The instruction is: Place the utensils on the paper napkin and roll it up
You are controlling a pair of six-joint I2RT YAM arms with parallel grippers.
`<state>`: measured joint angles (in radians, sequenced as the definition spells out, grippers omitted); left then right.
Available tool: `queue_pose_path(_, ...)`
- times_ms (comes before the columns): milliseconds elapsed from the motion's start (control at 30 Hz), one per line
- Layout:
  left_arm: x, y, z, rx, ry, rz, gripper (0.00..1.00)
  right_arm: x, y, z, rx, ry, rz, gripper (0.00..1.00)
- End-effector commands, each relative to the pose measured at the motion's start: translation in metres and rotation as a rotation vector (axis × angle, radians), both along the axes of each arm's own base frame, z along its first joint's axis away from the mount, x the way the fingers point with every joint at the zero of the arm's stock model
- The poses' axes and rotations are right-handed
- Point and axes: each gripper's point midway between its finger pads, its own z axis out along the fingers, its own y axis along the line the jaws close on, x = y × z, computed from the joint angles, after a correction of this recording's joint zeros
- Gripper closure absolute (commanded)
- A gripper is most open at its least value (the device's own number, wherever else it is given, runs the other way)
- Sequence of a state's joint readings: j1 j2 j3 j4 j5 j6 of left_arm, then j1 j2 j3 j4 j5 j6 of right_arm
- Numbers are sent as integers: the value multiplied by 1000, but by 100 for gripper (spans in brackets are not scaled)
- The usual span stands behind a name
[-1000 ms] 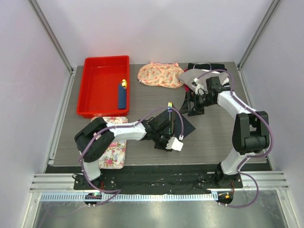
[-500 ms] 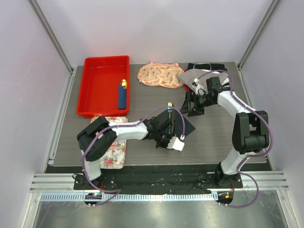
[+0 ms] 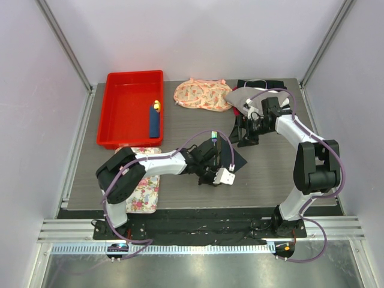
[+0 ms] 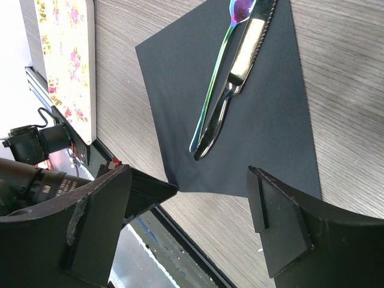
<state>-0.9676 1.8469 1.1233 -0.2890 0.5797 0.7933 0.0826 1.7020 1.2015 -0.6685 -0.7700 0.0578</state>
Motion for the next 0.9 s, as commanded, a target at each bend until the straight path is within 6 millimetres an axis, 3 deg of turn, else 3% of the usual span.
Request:
queue_pose_path(0, 15, -17, 47, -117, 6, 36, 100, 6, 2, 11, 25, -28, 6, 15)
queue_pose_path(200, 36, -19, 56, -142, 18, 82, 100, 3, 2, 8, 22, -20, 9, 16)
queue_pose_path(567, 68, -22, 56, -161, 26, 160, 100, 0, 2, 2, 20, 3, 8, 23)
queue_pose_path(667, 78, -22, 52, -164, 11, 185, 100, -1, 2, -1, 23, 20, 1, 33)
queue_pose_path(800, 93, -23, 48, -175, -12, 222, 100, -4, 2, -7, 24, 54, -12, 61)
queue_pose_path(867, 96, -23, 45, -173, -8, 242, 100, -9, 3, -13, 28, 82, -19, 67)
